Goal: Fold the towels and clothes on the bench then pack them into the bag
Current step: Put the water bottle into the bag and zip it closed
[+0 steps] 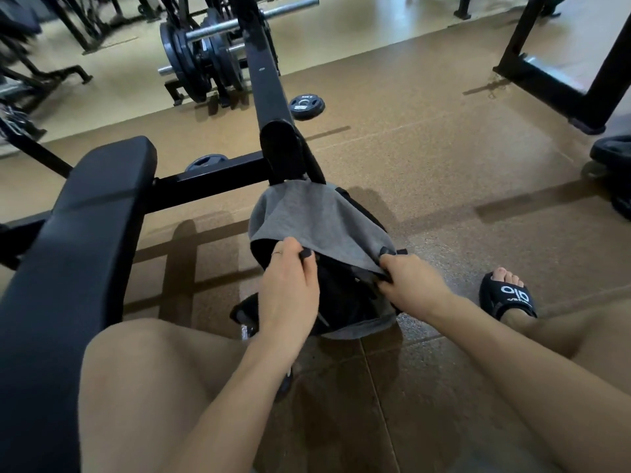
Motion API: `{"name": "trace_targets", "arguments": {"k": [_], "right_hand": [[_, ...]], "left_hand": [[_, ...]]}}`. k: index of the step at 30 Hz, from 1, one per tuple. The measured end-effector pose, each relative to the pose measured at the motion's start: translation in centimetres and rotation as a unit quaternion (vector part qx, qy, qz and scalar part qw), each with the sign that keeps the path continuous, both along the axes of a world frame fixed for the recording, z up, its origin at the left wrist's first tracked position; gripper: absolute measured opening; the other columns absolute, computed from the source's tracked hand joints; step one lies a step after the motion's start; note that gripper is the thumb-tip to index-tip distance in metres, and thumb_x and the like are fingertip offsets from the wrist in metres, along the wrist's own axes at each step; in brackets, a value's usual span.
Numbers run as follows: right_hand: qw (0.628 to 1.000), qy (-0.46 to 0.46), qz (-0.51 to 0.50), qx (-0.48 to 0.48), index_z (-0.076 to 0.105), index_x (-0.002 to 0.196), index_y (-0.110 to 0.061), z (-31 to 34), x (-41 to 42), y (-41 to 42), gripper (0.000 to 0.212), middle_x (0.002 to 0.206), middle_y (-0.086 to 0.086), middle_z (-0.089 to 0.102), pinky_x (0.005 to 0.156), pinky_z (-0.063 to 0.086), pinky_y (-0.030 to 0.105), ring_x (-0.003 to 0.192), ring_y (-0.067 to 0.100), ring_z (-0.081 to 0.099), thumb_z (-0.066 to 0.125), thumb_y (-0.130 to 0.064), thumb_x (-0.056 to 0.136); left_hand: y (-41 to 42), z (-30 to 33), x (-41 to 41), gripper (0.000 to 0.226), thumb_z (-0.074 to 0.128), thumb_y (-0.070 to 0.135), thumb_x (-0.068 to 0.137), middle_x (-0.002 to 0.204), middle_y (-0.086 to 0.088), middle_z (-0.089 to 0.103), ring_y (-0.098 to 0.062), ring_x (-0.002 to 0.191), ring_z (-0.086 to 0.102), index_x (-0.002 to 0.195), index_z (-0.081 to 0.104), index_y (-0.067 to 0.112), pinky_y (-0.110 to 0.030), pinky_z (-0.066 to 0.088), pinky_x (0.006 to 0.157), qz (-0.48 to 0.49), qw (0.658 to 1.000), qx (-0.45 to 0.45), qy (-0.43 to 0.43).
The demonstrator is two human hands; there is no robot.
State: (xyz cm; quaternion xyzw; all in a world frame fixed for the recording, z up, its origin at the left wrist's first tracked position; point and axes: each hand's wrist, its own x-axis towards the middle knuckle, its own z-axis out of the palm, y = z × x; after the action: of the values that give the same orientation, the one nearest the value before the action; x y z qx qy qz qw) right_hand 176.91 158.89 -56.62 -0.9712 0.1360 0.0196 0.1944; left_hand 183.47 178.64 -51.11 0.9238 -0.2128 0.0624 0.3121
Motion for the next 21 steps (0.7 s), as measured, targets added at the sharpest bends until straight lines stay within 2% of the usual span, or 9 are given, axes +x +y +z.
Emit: {"name": "trace_targets", "arguments": {"k": [3, 6, 11, 14, 18, 21], "right_hand": [[0.994, -0.104, 0.029, -0.003, 0.041, 0.108, -0.020, 1.3, -0.1, 2.3, 0.032, 0.108, 0.001, 0.055, 0.062, 0.049, 0.040, 0.086, 0.030, 0.062, 0.060, -0.034, 0.087], [0.981, -0.184, 0.065, 0.007, 0.045, 0.122, -0.020, 2.7, 0.9, 4.4, 0.041, 0.115, -0.004, 0.052, 0.059, 0.053, 0.044, 0.082, 0.025, 0.063, 0.058, -0.044, 0.091], [0.972, -0.216, 0.086, -0.028, 0.052, 0.110, -0.018, 3.1, 2.7, 4.0, 0.023, 0.102, -0.002, 0.056, 0.056, 0.051, 0.045, 0.078, 0.028, 0.061, 0.053, -0.035, 0.094], [0.971, -0.216, 0.103, -0.027, 0.054, 0.105, -0.020, 3.6, 3.2, 3.7, 0.019, 0.097, -0.003, 0.057, 0.058, 0.051, 0.044, 0.080, 0.025, 0.060, 0.048, -0.034, 0.095], [0.971, -0.220, 0.091, -0.007, 0.056, 0.100, -0.018, 4.2, 3.3, 2.6, 0.013, 0.094, -0.001, 0.062, 0.060, 0.051, 0.043, 0.078, 0.029, 0.062, 0.054, -0.029, 0.094], [0.975, -0.216, 0.048, 0.010, 0.058, 0.096, -0.016, 4.5, 3.0, 1.2, 0.009, 0.091, 0.003, 0.065, 0.064, 0.050, 0.043, 0.080, 0.033, 0.062, 0.063, -0.020, 0.090]], "left_hand": [[-0.4, 0.5, -0.8, 0.019, 0.046, 0.026, 0.105, 0.084, 0.002, 0.044, -0.015, 0.065, 0.044, 0.089, 0.042, 0.017, -0.029, 0.033, 0.057, -0.025, 1.000, -0.002, -0.015], [-0.1, 0.8, -0.9, 0.012, 0.049, 0.025, 0.104, 0.095, -0.001, 0.049, -0.016, 0.072, 0.050, 0.097, 0.046, 0.015, -0.030, 0.044, 0.060, -0.033, 0.998, 0.019, -0.049], [-0.1, 1.4, -0.6, 0.011, 0.051, 0.026, 0.103, 0.101, -0.003, 0.053, -0.019, 0.079, 0.056, 0.104, 0.049, 0.015, -0.035, 0.052, 0.063, -0.052, 0.994, 0.054, -0.078], [0.3, 1.9, 0.3, 0.009, 0.049, 0.024, 0.104, 0.097, -0.002, 0.052, -0.018, 0.079, 0.054, 0.102, 0.049, 0.015, -0.034, 0.048, 0.064, -0.034, 0.996, 0.045, -0.064], [1.9, 2.5, 3.5, 0.016, 0.041, 0.023, 0.106, 0.101, 0.001, 0.050, -0.007, 0.075, 0.049, 0.109, 0.051, 0.010, -0.025, 0.035, 0.062, 0.079, 0.995, -0.032, 0.049], [4.8, 2.1, 5.4, 0.019, 0.041, 0.022, 0.107, 0.105, -0.001, 0.045, -0.013, 0.081, 0.046, 0.113, 0.053, 0.009, -0.025, 0.034, 0.069, 0.145, 0.987, -0.027, 0.068]]}}
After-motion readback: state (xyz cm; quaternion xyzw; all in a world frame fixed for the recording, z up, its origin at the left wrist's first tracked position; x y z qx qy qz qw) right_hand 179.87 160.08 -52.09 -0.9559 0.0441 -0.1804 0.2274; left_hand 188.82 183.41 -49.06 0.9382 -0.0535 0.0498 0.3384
